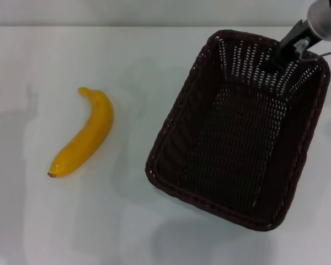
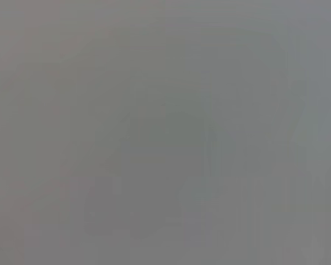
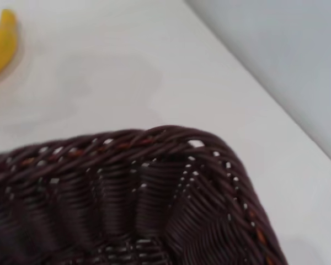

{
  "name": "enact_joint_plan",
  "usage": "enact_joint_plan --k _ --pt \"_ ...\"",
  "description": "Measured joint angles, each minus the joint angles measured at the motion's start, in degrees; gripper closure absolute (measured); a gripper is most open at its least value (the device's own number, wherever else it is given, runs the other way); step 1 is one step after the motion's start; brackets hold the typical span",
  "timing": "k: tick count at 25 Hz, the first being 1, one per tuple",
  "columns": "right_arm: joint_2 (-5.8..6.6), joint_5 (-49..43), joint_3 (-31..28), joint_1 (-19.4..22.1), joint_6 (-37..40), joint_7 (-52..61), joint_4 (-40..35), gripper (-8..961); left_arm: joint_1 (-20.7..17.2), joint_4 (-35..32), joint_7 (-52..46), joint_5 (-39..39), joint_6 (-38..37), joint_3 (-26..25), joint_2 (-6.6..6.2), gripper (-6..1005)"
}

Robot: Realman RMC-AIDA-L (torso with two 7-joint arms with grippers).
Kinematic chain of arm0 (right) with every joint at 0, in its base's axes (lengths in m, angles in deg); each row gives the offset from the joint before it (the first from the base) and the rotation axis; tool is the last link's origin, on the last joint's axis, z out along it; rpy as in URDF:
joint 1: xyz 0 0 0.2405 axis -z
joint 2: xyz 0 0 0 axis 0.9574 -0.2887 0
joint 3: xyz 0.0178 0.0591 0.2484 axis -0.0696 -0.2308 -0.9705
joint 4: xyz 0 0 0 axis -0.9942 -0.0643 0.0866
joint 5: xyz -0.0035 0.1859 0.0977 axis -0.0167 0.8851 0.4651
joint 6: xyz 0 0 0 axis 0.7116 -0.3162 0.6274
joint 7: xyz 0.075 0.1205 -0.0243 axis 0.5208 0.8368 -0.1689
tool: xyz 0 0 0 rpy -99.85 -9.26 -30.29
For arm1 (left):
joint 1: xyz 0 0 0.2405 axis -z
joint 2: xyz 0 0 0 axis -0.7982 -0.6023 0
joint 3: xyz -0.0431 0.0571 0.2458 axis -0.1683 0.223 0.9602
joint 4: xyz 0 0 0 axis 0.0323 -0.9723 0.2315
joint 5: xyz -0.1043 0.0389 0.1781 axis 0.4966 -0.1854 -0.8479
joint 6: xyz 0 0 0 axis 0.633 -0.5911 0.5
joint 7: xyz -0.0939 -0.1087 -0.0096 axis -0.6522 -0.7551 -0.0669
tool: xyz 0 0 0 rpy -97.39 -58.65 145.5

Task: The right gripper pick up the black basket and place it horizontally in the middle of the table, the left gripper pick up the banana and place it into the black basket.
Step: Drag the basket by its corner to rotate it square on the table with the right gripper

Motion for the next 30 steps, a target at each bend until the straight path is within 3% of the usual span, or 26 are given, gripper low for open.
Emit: enact_joint_plan --k 10,22,30 --pt "0.33 0.03 -3.25 0.55 -0.75 12.12 3.72 678 -0.26 0.49 -1.51 -0.01 -0.03 -0.09 -0.14 312" --pt "1.39 0.04 -12.76 7.91 -1.86 18.71 6.48 781 0.08 0.81 -3.08 -0.71 -0.24 -0.09 -0.13 312" --pt "-0.04 5.6 -14.52 15.06 -2.37 22.12 13.07 787 0.23 0.46 -3.1 -1.01 -0.13 -0.09 -0.19 313"
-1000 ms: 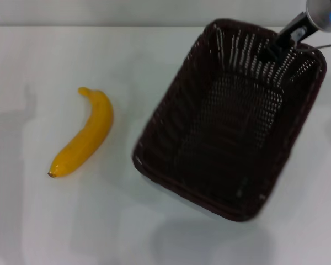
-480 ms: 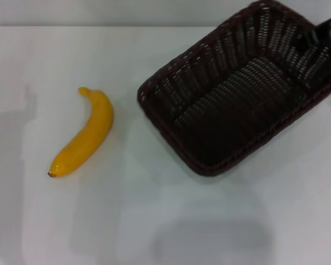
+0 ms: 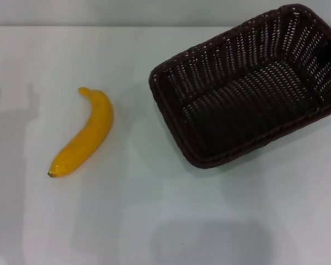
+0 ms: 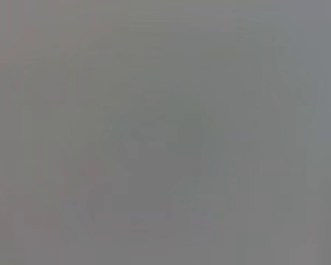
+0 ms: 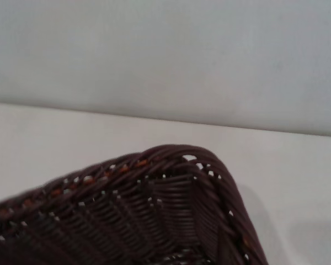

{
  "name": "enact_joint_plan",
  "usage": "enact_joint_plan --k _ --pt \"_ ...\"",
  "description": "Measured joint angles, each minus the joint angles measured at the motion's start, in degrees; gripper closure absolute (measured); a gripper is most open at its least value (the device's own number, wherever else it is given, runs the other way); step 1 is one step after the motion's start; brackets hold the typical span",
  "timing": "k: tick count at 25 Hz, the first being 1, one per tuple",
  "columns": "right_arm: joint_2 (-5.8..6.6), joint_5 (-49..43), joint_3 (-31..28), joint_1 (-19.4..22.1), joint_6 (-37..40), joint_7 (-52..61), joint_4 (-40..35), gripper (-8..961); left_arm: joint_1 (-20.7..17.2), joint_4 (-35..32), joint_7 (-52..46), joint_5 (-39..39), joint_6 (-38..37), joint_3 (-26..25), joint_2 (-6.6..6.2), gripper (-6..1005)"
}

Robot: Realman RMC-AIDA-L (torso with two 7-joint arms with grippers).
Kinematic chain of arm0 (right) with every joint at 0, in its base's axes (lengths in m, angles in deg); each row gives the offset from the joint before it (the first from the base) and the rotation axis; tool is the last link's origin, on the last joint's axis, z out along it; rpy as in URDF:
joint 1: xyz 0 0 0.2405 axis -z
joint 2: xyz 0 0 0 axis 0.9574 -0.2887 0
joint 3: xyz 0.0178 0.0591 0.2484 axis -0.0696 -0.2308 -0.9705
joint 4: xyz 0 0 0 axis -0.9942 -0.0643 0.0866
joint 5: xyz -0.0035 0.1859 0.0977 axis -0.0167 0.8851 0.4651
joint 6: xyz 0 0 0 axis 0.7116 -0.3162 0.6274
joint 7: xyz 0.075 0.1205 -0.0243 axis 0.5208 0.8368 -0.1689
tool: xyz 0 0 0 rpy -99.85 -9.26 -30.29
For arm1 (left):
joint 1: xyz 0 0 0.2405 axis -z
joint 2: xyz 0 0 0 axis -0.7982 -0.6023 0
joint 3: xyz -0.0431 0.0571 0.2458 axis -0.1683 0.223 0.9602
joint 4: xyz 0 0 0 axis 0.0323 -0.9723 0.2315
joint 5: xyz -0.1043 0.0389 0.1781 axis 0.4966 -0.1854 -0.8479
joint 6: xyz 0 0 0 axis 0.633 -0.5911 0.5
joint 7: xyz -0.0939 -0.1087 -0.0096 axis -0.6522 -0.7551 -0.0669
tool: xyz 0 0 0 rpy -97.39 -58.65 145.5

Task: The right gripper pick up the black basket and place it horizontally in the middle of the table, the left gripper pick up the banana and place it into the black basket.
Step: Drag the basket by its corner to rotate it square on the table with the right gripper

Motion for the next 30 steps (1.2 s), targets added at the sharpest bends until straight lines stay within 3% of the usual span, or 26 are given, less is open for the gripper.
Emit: enact_joint_plan --k 8,30 --pt "-0.18 9.12 5.44 5.24 4.44 3.63 3.87 792 0.65 0.3 -2.16 -0.92 0.05 -0.54 -0.46 313" --pt "-0.21 14.01 20.54 12.82 15.71 12.17 9.84 793 -0.09 1.14 -5.68 -3.94 0.04 -1.76 -0.63 314"
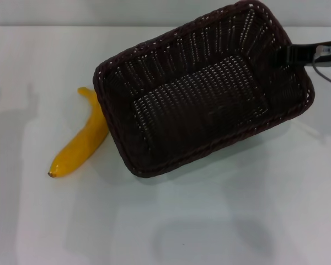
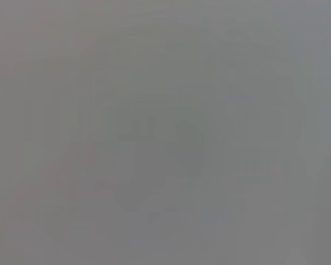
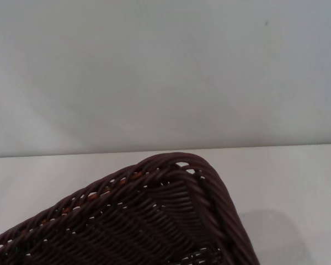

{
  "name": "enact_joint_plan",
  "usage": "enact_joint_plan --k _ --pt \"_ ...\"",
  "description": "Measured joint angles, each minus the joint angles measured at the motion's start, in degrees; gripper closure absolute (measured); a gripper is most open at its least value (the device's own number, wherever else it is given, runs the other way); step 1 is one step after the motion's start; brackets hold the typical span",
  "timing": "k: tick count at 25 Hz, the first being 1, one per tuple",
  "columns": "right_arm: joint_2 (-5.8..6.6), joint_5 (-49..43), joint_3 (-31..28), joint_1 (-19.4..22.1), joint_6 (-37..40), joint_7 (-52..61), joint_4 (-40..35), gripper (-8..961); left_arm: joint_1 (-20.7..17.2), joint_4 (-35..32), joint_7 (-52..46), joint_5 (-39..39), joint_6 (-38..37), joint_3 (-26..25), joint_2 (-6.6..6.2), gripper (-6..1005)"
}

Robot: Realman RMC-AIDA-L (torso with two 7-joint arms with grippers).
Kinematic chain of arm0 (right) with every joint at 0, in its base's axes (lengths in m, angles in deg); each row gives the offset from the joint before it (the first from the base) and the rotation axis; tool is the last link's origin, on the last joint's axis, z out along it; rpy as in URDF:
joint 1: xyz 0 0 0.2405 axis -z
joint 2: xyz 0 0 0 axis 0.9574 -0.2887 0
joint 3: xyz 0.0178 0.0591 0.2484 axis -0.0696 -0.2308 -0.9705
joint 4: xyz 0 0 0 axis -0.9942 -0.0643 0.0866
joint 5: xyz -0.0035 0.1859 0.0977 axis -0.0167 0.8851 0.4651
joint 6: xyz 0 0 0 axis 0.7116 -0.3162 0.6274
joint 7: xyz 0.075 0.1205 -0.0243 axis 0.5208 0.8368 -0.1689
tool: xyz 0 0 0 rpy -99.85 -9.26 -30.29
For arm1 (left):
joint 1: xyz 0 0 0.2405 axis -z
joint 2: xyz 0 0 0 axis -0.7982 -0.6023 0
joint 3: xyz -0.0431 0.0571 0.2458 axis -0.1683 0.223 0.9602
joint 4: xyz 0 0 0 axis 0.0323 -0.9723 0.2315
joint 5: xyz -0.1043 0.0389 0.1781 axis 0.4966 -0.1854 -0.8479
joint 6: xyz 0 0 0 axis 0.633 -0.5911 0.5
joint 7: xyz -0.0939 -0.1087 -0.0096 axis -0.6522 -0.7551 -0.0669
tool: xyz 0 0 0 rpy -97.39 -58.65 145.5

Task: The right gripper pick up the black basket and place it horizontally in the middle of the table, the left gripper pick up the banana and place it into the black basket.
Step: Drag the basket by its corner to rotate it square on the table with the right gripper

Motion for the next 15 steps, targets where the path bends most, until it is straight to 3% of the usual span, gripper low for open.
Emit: enact_joint_plan --k 15 --pt "0.24 -0.85 0.73 2.57 4.24 0.47 -1.48 794 -0.11 0.18 -0.11 -0.26 0.01 0.09 -0.02 314"
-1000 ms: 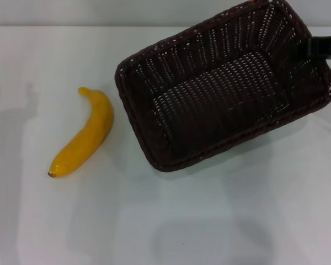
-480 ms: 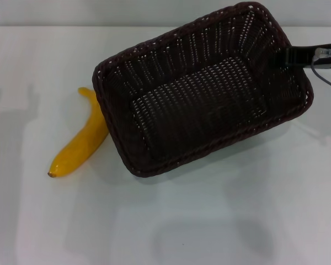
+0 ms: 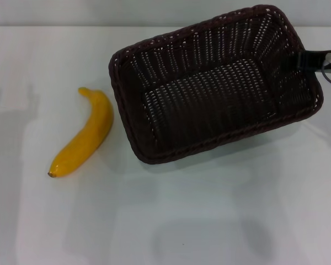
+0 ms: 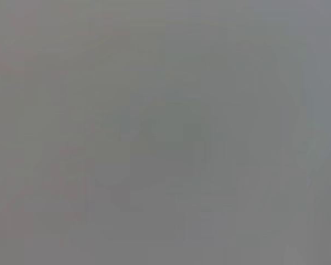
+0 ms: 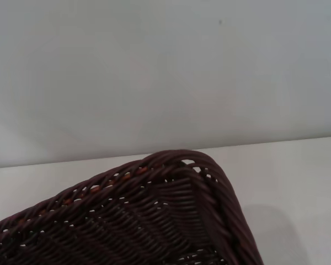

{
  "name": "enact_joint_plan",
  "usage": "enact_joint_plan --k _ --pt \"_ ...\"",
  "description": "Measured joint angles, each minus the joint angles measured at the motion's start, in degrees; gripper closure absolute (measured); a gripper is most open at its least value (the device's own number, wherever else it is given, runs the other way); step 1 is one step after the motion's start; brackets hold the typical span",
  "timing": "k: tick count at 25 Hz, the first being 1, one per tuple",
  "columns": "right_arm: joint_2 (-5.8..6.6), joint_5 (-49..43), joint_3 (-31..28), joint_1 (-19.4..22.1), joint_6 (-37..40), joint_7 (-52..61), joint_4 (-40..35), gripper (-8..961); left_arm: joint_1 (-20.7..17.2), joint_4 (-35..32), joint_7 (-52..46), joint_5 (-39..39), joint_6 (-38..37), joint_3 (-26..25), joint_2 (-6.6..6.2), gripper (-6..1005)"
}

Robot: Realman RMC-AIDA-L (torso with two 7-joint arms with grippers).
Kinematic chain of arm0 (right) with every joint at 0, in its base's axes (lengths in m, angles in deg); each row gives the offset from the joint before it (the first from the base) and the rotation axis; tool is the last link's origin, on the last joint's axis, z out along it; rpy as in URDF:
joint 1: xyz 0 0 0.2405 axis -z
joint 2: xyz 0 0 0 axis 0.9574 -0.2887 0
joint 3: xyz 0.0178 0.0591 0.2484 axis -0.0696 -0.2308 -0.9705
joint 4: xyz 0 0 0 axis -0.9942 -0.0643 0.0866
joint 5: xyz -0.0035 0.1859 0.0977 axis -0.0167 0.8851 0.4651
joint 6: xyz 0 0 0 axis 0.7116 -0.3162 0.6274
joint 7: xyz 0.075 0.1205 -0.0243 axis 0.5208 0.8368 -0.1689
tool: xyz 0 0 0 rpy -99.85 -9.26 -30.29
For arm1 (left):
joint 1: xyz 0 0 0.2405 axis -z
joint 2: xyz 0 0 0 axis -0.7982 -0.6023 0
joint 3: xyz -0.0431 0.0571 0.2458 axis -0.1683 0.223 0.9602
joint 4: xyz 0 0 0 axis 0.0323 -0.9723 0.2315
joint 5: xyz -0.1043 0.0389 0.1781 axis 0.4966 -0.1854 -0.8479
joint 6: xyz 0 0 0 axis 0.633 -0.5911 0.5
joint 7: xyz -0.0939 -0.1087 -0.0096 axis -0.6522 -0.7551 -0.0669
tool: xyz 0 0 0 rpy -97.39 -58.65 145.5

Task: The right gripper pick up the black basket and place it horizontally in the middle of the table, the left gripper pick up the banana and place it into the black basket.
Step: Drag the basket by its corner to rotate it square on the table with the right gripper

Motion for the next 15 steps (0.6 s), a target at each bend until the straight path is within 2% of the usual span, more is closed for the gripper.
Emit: enact_joint_plan --k 15 --pt "-0.05 -0.15 1.85 0.02 0.68 2.01 1.23 795 0.23 0.27 -0.01 0.03 0.08 -0.09 0.0 315"
